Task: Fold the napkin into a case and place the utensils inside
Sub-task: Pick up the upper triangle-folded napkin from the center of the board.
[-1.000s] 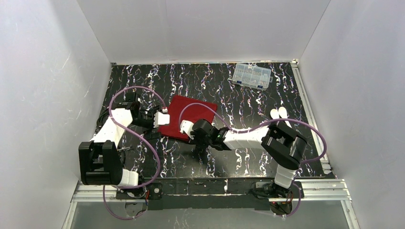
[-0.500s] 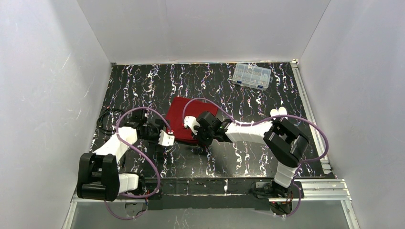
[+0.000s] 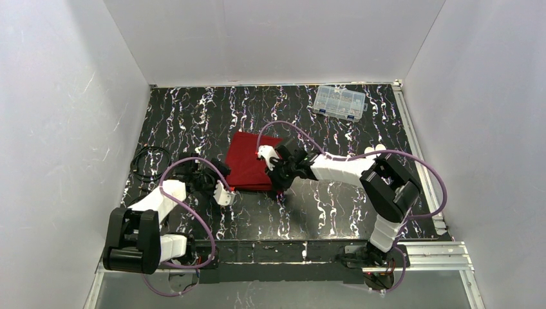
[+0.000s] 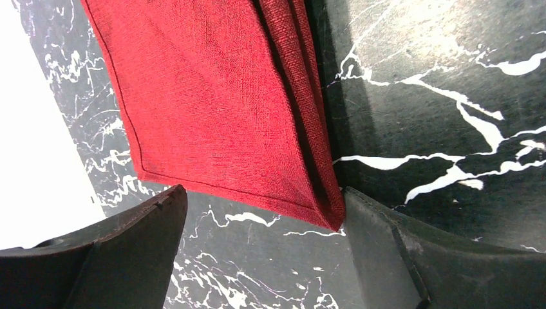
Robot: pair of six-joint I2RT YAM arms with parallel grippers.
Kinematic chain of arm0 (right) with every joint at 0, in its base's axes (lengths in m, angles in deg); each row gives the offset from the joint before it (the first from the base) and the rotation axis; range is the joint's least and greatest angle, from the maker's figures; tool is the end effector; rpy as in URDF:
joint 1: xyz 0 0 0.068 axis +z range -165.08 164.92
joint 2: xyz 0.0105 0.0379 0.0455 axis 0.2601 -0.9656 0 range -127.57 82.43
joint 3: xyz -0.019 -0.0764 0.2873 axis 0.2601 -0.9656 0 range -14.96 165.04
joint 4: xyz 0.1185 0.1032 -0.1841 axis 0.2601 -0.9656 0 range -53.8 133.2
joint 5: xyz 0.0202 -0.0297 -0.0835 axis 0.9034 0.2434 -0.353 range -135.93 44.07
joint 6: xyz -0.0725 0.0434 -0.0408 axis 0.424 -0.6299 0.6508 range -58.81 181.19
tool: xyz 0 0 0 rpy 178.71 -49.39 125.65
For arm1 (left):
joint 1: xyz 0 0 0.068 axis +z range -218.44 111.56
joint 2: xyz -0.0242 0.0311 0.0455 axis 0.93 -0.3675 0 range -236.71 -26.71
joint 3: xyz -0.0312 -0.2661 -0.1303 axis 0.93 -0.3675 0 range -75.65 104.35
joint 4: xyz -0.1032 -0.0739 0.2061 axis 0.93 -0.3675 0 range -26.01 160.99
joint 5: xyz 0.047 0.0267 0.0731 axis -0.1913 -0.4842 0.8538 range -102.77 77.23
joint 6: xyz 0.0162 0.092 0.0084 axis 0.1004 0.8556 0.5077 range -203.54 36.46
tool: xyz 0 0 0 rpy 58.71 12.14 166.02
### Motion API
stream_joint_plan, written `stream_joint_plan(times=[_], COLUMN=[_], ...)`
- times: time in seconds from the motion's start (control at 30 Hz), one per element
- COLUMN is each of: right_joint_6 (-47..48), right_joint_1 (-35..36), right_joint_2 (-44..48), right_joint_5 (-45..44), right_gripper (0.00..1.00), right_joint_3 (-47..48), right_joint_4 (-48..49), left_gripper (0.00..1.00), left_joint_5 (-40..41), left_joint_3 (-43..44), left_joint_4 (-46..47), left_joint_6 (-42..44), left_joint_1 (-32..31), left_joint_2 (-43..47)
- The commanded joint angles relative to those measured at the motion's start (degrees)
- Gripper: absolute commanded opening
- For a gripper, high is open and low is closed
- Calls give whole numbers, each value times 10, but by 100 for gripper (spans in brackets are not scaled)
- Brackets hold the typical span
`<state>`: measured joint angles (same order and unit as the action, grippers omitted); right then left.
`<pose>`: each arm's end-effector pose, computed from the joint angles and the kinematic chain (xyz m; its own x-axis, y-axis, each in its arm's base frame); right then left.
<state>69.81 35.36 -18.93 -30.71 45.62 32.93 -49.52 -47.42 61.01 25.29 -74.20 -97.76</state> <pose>0.2274 0.3099 0.1756 -0.3624 -0.6659 -0.6521 -0.9137 0.3920 0.1075 0.2107 -0.0720 0.1664 0.6727 0.6943 -0.2558 0.6079 -0.3214 0.7261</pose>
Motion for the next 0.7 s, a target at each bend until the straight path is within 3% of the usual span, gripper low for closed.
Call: stream_joint_plan(times=[0.0,0.13,0.3,0.43,0.57,0.67], right_joint_6=[-27,-54,-81,-83,-83,-80], right_joint_1=[-12,-21,-39,-46,-48,-50], right_joint_2=[29,27,25,28,28,26], right_joint_5=[47,62,84,86,85,84], right_gripper=[4,4,4,4,4,4], right_joint_3=[28,40,66,72,67,65], right_joint_4=[9,28,44,43,40,38], left_gripper=[86,87,89,89,86,86], left_joint_5=[-2,-9,-32,-41,-33,22], left_joint_3=[-15,4,76,68,53,6], left_joint_4=[11,-32,-183,-210,-152,32], left_joint_6=[16,-17,-108,-146,-248,-367], left_joint_1=[-8,-20,-38,-55,-93,-130], left_joint_2=[-1,6,11,26,37,51])
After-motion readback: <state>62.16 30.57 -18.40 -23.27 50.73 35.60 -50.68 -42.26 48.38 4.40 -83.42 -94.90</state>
